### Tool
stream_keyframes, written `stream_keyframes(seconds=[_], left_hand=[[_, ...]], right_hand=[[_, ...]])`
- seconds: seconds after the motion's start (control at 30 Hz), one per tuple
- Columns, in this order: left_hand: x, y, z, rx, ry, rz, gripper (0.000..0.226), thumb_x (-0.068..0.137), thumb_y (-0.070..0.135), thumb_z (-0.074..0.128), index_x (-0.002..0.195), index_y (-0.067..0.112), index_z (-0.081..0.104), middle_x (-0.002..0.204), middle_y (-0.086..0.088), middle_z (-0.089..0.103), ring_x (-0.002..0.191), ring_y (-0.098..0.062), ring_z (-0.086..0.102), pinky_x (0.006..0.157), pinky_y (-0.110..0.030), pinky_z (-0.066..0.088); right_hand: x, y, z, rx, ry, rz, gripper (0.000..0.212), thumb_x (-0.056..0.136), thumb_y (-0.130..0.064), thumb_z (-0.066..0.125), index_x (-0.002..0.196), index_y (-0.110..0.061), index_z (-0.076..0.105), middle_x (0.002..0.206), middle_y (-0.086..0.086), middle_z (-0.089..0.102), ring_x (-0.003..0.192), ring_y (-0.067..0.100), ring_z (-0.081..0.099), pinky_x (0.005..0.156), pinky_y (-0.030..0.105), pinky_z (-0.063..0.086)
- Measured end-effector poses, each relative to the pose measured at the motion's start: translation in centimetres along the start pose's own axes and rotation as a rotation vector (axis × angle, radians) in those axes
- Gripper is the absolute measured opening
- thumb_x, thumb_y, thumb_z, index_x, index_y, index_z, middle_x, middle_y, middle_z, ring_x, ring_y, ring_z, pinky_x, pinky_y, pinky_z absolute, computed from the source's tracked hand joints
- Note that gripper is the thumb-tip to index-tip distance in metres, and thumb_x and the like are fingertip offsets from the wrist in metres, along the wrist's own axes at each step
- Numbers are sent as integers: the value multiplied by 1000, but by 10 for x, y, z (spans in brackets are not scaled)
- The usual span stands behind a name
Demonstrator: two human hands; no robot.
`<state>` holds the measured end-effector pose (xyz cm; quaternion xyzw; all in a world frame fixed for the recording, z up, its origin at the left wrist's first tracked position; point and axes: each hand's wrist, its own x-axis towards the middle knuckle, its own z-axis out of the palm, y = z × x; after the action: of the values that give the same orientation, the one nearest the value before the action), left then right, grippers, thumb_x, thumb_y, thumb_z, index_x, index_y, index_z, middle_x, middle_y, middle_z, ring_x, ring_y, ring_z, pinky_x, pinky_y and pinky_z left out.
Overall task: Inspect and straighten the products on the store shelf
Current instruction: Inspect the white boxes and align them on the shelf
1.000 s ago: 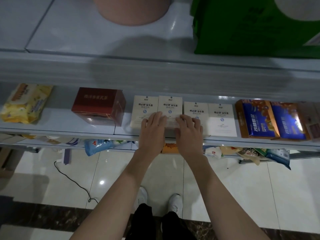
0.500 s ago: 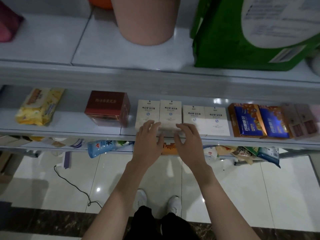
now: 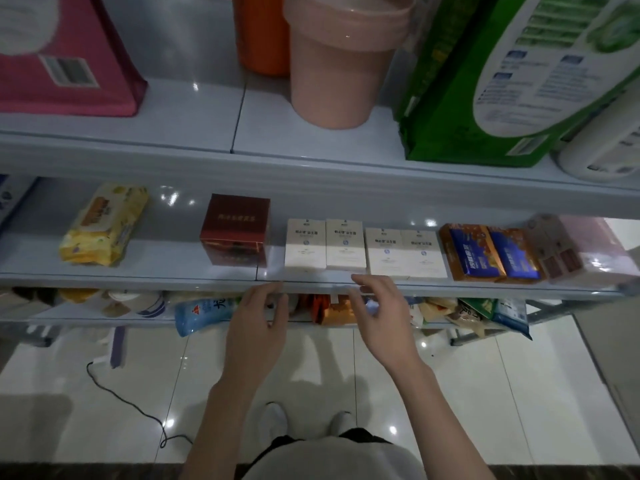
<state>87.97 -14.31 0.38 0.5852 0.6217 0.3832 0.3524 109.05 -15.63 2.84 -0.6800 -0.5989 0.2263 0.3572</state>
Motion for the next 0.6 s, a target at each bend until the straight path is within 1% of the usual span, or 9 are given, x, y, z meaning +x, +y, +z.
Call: stream_keyframes(seconds=[0.13,0.27,0.37,0.4,0.43,0.5,0.6], left_hand=[[-4,-5,-2,-13,-17,19,22,100,20,62,122,20,64,115,6,59,104,-13,59,93,-40,54],[-9,-4,7,-11,-41,20,18,101,23,60,116,32,59,112,8,60,101,-7,59,90,-33,52],[-12,2,21,-5,-43,41,20,101,22,61,116,34,58,106,15,59,100,-1,59,86,-30,51],[-13,6,27,1,-47,38,20,100,21,61,115,34,58,106,15,59,99,2,58,85,-28,50],[-13,10,34,9,-53,35,20,100,21,61,115,34,58,107,13,60,99,4,57,85,-25,49],[-14,20,51,36,-65,41,19,101,21,60,115,33,58,109,7,62,98,7,56,82,-19,46],[-18,37,78,52,-86,38,21,101,20,59,121,25,61,115,4,62,96,7,57,81,-7,40]], right_hand=[[-12,0,0,0,10,19,28,102,-25,64,128,-17,69,118,-8,63,107,4,61,95,22,49],[-17,12,-8,1,15,40,28,102,-25,64,129,-18,68,121,-7,64,109,0,59,96,17,47],[-16,23,-18,-14,44,40,28,100,-23,67,128,-19,69,118,-10,63,105,-2,58,91,12,47],[-15,28,-21,-28,65,28,28,98,-19,69,126,-18,69,116,-10,63,101,-1,59,90,12,48],[-15,34,-26,-43,83,7,27,96,-14,71,124,-16,70,114,-8,64,99,1,60,89,15,51],[-13,51,-36,-36,102,-35,27,94,-8,73,121,-13,71,113,-4,67,98,8,64,90,25,56],[-11,70,-58,62,77,59,27,99,-14,68,126,-18,69,118,-8,65,106,10,66,92,30,57]])
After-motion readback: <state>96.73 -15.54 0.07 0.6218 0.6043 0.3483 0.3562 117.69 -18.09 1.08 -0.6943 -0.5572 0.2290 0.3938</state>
